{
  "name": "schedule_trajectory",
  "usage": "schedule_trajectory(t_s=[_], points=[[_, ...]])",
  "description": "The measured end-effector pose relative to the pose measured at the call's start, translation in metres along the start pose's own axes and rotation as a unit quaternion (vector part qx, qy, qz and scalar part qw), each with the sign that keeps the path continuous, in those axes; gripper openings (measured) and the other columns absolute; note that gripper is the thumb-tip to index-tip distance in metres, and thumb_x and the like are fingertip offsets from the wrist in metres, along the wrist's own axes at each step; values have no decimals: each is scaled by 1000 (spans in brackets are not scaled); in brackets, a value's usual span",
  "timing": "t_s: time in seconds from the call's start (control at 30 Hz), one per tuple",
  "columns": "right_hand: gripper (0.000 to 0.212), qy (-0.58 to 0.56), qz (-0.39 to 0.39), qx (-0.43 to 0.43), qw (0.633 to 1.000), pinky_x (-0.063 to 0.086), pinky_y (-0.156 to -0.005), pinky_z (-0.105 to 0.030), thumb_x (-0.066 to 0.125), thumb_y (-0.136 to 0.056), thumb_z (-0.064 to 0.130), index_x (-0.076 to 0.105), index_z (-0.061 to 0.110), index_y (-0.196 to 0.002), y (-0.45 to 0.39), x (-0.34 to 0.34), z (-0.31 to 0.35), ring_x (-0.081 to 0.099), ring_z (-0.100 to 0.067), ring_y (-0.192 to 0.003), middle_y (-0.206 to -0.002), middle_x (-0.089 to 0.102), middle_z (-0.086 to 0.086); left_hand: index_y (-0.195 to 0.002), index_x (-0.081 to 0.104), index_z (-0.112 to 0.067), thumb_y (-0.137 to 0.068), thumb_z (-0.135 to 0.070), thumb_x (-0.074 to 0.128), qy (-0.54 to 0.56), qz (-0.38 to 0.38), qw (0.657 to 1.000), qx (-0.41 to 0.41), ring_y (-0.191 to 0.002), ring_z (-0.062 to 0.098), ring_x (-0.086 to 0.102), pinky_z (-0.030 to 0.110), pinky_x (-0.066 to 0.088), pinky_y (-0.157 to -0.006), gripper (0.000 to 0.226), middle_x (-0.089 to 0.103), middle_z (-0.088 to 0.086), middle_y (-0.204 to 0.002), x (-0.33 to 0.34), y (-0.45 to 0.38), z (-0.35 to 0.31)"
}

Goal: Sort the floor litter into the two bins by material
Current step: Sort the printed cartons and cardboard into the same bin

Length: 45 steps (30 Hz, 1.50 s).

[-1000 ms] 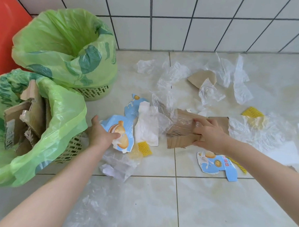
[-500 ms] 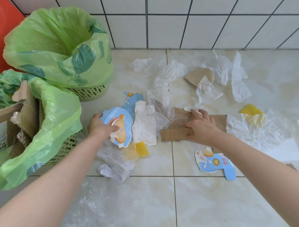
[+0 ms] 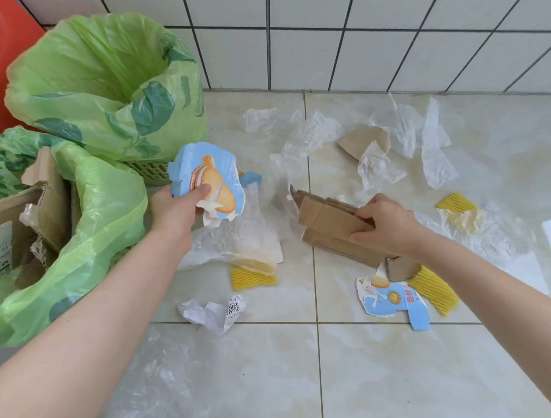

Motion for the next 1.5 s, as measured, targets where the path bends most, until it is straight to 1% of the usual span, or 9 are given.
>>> schedule_trajectory(t_s=[0.13,0.4,0.53,0.57,0.7,0.83,0.97,1.2,1.5], points=[[27,-18,-28,-20,999,40,-64,-34,71,-77,23,59,-1,-72,4,-20,4,50,-28,-76,-75,50,-14,-111,64,-9,-81,2,68,63,18,998,2,-95,20,70,32,57,-78,33,70,8,-109,8,8,-7],[26,-102,-141,50,983,32,-49,-27,69,-80,22,59,-1,-74,27,-63,-2,45,-18,-59,-62,50,-6,-111,62,-9,-86,4,62,104,57,993,-20,-97,24,68,36,57,-81,29,68,11,-112,26,33,-3],[29,-246,-185,82,948,56,-72,-44,71,-80,27,68,2,-94,46,-81,2,65,-33,-84,-91,69,-18,-112,61,-8,-86,4,62,84,53,994,-36,-95,26,67,38,57,-81,29,66,14,-115,25,45,11],[27,-287,-180,79,937,57,-74,-44,72,-80,26,68,4,-95,50,-81,7,67,-30,-83,-94,70,-18,-112,61,-9,-86,4,62,82,51,994,-42,-95,27,67,37,57,-80,29,66,14,-115,24,47,15],[14,-369,-90,65,923,53,-53,-18,72,-81,24,68,18,-93,58,-39,40,65,-1,-60,-81,69,1,-106,61,-10,-85,3,64,79,43,993,-77,-93,26,67,35,56,-77,25,66,16,-116,17,56,32],[15,-364,-34,93,926,56,-72,-32,71,-79,23,70,15,-92,51,29,53,68,-19,-81,-85,71,-3,-110,61,-7,-85,3,63,67,38,993,-94,-91,26,68,34,58,-73,27,66,17,-116,8,67,45],[18,-250,-19,71,965,37,-53,-21,68,-79,22,64,5,-82,52,57,64,51,-19,-71,-67,54,0,-115,59,-4,-86,3,63,65,39,995,-68,-99,27,67,36,56,-80,30,66,15,-116,-2,78,30],[14,-241,-37,50,969,38,-52,-20,67,-81,20,67,7,-87,53,39,74,53,-17,-69,-68,56,2,-92,65,-22,-82,-1,68,7,37,996,84,-93,20,70,37,57,-81,23,72,-2,-97,-17,107,-47],[9,-453,-86,10,887,57,-70,-34,69,-82,18,66,19,-90,66,-19,137,68,-18,-80,-86,70,-1,-90,67,-23,-78,-3,71,29,-7,984,178,-94,22,70,46,56,-85,23,74,-1,-97,-66,139,-117]])
Point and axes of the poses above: each hand's wrist, its own y-axis away from the middle knuckle, its own x-axis out of the palm, z = x × y, the point moved 9 cm from there along -y, towards the middle knuckle
